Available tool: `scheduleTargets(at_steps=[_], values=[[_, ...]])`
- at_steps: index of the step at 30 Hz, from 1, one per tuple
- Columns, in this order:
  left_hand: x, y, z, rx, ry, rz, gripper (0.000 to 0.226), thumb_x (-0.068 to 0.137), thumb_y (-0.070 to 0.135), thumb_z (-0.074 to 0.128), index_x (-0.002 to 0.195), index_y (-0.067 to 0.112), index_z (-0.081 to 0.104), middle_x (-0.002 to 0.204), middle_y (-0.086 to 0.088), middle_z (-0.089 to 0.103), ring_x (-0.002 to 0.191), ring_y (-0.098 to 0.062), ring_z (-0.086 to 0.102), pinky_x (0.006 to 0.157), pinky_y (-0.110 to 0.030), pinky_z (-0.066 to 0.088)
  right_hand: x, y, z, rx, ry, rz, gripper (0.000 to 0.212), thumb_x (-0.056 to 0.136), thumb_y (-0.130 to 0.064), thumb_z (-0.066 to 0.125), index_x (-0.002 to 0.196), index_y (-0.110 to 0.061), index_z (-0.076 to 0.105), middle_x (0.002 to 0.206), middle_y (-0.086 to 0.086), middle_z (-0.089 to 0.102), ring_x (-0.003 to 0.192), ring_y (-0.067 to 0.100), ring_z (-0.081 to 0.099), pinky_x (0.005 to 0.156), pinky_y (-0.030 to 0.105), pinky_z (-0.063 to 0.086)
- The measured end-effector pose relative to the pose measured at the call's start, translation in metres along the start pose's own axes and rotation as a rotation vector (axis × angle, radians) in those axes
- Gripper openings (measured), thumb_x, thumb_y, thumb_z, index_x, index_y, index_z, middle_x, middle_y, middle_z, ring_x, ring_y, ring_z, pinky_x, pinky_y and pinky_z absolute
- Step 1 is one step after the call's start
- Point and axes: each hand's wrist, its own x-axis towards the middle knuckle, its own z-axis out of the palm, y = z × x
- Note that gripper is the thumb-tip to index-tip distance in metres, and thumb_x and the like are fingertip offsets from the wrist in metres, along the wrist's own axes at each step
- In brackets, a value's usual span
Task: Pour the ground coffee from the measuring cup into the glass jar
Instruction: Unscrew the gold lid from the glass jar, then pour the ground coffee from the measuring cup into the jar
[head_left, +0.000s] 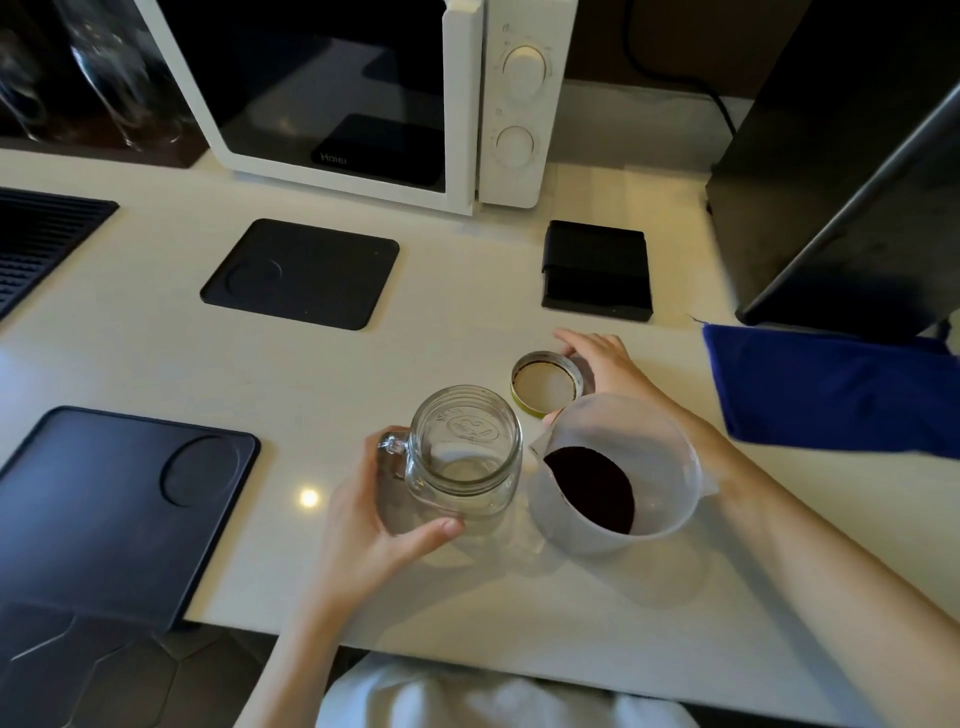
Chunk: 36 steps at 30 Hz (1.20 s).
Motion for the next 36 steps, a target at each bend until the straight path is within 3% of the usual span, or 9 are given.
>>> scheduleTargets(at_steps=[2,7,11,14,16,19,26,29,36], values=[[0.000,-0.002,0.000,-0.009,0.002,0.000,0.082,0.048,0.070,0.071,0.114,0.027,0.047,0.111,0.028,0.062,0.103,0.003,0.059,0.087,-0.016,0.044,-0.009,-0.007,-0.010,0.084,0.023,0.027,0.077,0.073,-0.015,0.077,0.137,-0.017,0.035,0.120,-0.004,0.042,0.119,0.014,0.035,0.091,0.016,0.030],[-0.001,-0.002,0.000,-0.039,-0.014,0.006,0.079,0.050,0.068,0.072,0.114,0.027,0.047,0.113,0.022,0.063,0.104,-0.001,0.060,0.088,-0.020,0.045,-0.051,-0.026,-0.035,0.444,0.234,0.103,0.014,0.087,-0.018,0.060,0.099,-0.017,0.066,0.093,-0.005,0.068,0.090,0.008,0.062,0.084,0.026,0.047],[-0.001,-0.008,-0.002,-0.115,-0.058,0.028,0.069,0.060,0.064,0.069,0.116,0.030,0.050,0.114,0.017,0.064,0.108,-0.009,0.060,0.093,-0.030,0.046,-0.095,-0.033,-0.019,0.722,0.570,0.224,0.031,0.091,-0.021,0.045,0.069,-0.013,0.065,0.068,-0.003,0.066,0.071,0.014,0.060,0.068,0.028,0.047],[0.004,-0.013,-0.002,-0.245,-0.018,-0.046,0.037,0.076,0.054,0.054,0.107,0.036,0.060,0.097,0.014,0.070,0.096,-0.009,0.062,0.086,-0.036,0.047,-0.117,-0.029,0.011,0.919,0.728,0.397,0.028,0.076,-0.037,0.049,0.057,-0.022,0.063,0.065,-0.004,0.064,0.070,0.017,0.056,0.067,0.031,0.041],[0.009,-0.014,-0.002,-0.340,0.103,-0.118,0.026,0.075,0.050,0.046,0.089,0.041,0.067,0.078,0.018,0.070,0.076,0.002,0.060,0.075,-0.024,0.045,-0.125,-0.030,0.026,1.001,0.771,0.408,0.025,0.067,-0.044,0.052,0.055,-0.024,0.060,0.064,-0.004,0.059,0.070,0.017,0.051,0.066,0.034,0.036],[0.015,-0.009,0.002,-0.412,0.196,-0.155,0.027,0.078,0.043,0.044,0.071,0.032,0.068,0.064,0.013,0.066,0.067,-0.005,0.055,0.071,-0.031,0.041,-0.126,-0.034,0.038,1.026,0.794,0.374,0.026,0.069,-0.042,0.054,0.048,-0.028,0.050,0.053,-0.015,0.046,0.058,0.007,0.041,0.060,0.031,0.031],[0.026,0.001,0.012,-0.667,0.276,-0.246,0.023,0.060,0.040,0.061,0.051,0.023,0.050,0.052,0.008,0.043,0.056,-0.009,0.035,0.056,-0.025,0.026,-0.110,-0.041,0.048,1.196,0.963,0.526,0.026,0.084,-0.031,0.058,0.061,-0.019,0.063,0.053,-0.012,0.064,0.061,0.008,0.059,0.061,0.025,0.045],[0.028,0.003,0.013,-0.702,0.286,-0.234,0.024,0.063,0.032,0.062,0.043,0.022,0.053,0.044,0.013,0.044,0.045,-0.003,0.037,0.047,-0.018,0.029,-0.104,-0.046,0.033,1.067,1.003,0.449,0.034,0.067,-0.032,0.064,0.054,-0.010,0.043,0.058,0.006,0.040,0.059,0.018,0.039,0.061,0.030,0.034],[0.034,0.010,0.017,-0.699,0.379,-0.197,0.051,0.084,0.011,0.049,0.034,0.022,0.050,0.034,0.015,0.040,0.034,-0.002,0.034,0.038,-0.015,0.024,-0.096,-0.046,-0.011,0.591,0.864,0.103,0.033,0.069,-0.013,0.061,0.050,-0.011,0.033,0.044,-0.009,0.032,0.049,0.004,0.030,0.047,0.013,0.029]])
